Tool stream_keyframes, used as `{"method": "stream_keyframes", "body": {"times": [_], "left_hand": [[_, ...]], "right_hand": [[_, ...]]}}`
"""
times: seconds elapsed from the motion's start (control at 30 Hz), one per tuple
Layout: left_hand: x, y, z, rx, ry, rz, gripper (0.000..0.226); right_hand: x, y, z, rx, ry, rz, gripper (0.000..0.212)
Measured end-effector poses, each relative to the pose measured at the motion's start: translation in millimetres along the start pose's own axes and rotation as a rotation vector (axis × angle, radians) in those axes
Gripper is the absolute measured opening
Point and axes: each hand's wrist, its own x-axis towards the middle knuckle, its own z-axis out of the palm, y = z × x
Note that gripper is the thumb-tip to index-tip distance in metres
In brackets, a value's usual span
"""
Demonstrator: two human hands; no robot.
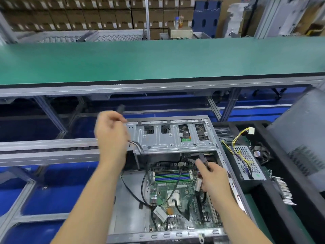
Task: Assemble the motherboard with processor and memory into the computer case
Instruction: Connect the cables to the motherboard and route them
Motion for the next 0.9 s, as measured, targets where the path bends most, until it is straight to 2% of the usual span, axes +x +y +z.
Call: {"method": "stream_keyframes", "body": {"times": [0.07,0.13,0.23,0.3,0.43,0.57,0.7,0.8,0.9], "left_hand": [[-23.9,-19.7,28.3,0.053,-0.204,-0.200,0.035],[-50.1,-43.3,50.2,0.123,-0.398,-0.397,0.024],[-83.7,-73.2,73.6,0.140,-0.514,-0.609,0.013],[-96.9,-81.8,85.4,0.174,-0.545,-0.582,0.012],[-112.3,-83.1,100.2,0.325,-0.617,-0.407,0.018],[-122.1,-95.2,100.5,0.182,-0.624,-0.598,0.013],[-125.2,-102.7,102.6,0.141,-0.728,-0.609,0.016],[-129.3,-102.2,108.1,0.060,-0.801,-0.660,0.015],[-131.9,-102.1,112.6,0.037,-0.805,-0.645,0.018]], "right_hand": [[-1.4,1.3,1.4,-0.175,0.044,-0.034,0.028],[-3.6,-0.1,2.7,-0.299,0.141,-0.079,0.032],[-9.1,-3.6,3.7,-0.305,0.204,-0.095,0.022],[-10.6,-3.4,4.1,-0.329,0.195,-0.090,0.023],[-9.1,-0.3,6.3,-0.326,0.155,-0.074,0.020],[-5.0,1.3,7.2,-0.232,0.246,-0.043,0.043],[5.4,2.0,16.4,0.039,0.268,0.171,0.048],[11.9,3.8,18.8,0.273,0.253,0.309,0.028],[17.2,7.5,17.1,0.444,0.256,0.361,0.030]]}}
